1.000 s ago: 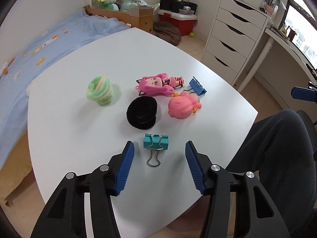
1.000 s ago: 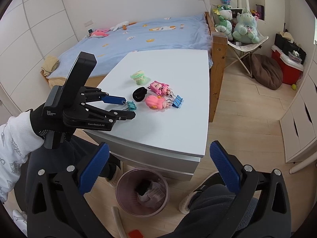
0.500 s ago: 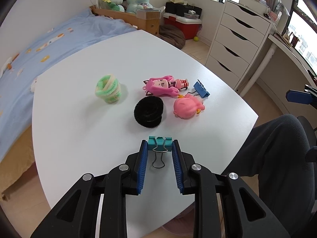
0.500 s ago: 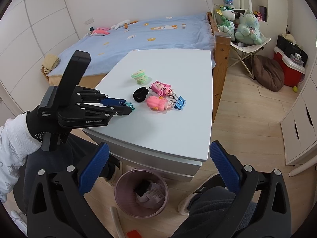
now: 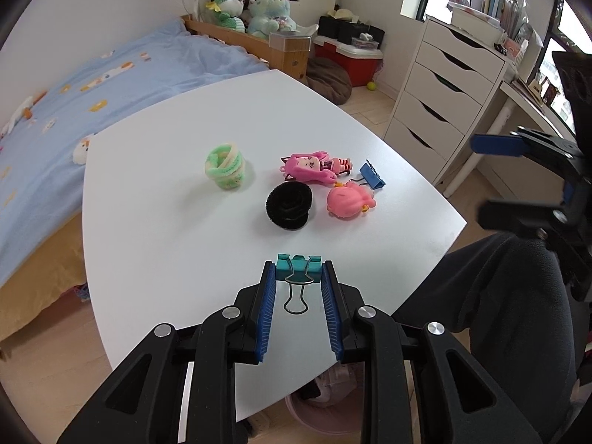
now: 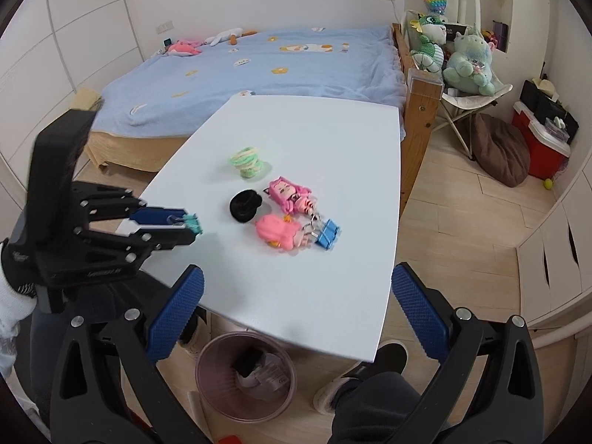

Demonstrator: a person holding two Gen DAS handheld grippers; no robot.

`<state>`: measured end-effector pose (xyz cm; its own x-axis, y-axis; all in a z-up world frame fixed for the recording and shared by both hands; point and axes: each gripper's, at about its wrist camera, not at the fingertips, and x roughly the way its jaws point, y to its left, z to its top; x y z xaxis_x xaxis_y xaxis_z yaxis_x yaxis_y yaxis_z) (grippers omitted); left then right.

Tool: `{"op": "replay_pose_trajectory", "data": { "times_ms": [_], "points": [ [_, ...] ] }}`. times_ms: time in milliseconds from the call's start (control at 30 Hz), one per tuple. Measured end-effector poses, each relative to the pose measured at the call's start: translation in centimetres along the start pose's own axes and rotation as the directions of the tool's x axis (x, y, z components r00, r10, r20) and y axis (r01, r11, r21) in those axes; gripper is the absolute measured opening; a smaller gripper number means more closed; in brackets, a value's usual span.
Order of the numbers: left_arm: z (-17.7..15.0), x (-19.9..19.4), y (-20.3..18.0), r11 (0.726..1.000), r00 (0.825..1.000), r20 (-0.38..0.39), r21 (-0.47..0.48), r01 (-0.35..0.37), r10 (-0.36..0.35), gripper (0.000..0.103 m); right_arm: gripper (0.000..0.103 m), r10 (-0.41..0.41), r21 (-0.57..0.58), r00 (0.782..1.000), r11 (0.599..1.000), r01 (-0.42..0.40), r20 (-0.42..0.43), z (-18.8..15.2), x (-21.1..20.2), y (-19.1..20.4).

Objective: Collect trash
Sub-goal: 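Grasp the blue binder clip with the right tool while the left tool holds the teal clip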

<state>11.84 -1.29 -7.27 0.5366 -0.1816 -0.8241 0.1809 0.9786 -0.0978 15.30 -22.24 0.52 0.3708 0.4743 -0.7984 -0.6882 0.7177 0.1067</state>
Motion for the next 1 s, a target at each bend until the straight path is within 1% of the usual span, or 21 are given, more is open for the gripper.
{"op": "replay_pose_trajectory", "data": {
  "times_ms": [133,167,233,267,367,500,533,767,800,867,900,1000],
  "points": [
    [-0.1,-0.1,0.1,1.0,1.0,0.003,-0.008,0.004,-0.004,0.025,0.099,-0.012,0.016,0.999,1.0,0.013,-0.034,1.9,2.0,-0.4],
    [-0.2,-0.1,0.2,1.0,1.0,0.004,-0.011,0.006,-0.006,0.025,0.098,-0.01,0.019,0.999,1.0,0.011,-0.045,2.2,2.5,-0.5],
    [-0.4,-0.2,0.3,1.0,1.0,0.005,-0.015,0.006,-0.006,0.025,0.08,-0.016,0.032,0.996,0.999,0.019,-0.082,2.9,4.0,-0.8],
    [-0.5,-0.2,0.4,1.0,1.0,0.006,-0.019,0.007,-0.007,0.025,0.077,-0.023,0.037,0.995,0.999,0.027,-0.098,3.2,4.6,-0.9],
    [-0.6,-0.4,0.7,1.0,1.0,0.01,-0.027,0.008,-0.008,0.025,0.068,-0.003,0.068,0.991,0.998,0.012,-0.136,3.8,6.1,-1.4],
    [-0.8,-0.5,1.0,0.999,1.0,0.014,-0.038,0.008,-0.007,0.025,0.054,-0.003,0.075,0.984,0.997,0.017,-0.177,4.1,7.5,-1.4],
    [-0.8,-0.5,1.1,0.999,1.0,0.015,-0.041,0.009,-0.008,0.025,0.052,0.0,0.079,0.983,0.997,0.015,-0.184,4.2,7.7,-1.5],
    [-1.0,-0.6,1.2,0.999,1.0,0.02,-0.048,0.013,-0.012,0.025,0.025,0.001,0.095,0.98,0.995,0.018,-0.2,3.9,8.2,-1.6],
    [-1.0,-0.6,1.2,0.999,1.0,0.021,-0.049,0.014,-0.013,0.025,0.019,-0.001,0.096,0.98,0.995,0.021,-0.198,3.8,8.1,-1.6],
    [-1.0,-0.6,1.2,0.999,1.0,0.023,-0.051,0.016,-0.015,0.025,0.015,-0.002,0.099,0.981,0.995,0.022,-0.193,3.8,8.0,-1.7],
    [-1.0,-0.7,1.2,0.999,1.0,0.023,-0.052,0.016,-0.015,0.025,0.01,-0.004,0.099,0.982,0.995,0.024,-0.191,3.7,8.0,-1.8],
    [-0.9,-0.7,1.2,0.998,1.0,0.025,-0.053,0.015,-0.014,0.025,0.006,-0.011,0.103,0.984,0.994,0.029,-0.178,3.8,7.8,-2.0]
  ]
}}
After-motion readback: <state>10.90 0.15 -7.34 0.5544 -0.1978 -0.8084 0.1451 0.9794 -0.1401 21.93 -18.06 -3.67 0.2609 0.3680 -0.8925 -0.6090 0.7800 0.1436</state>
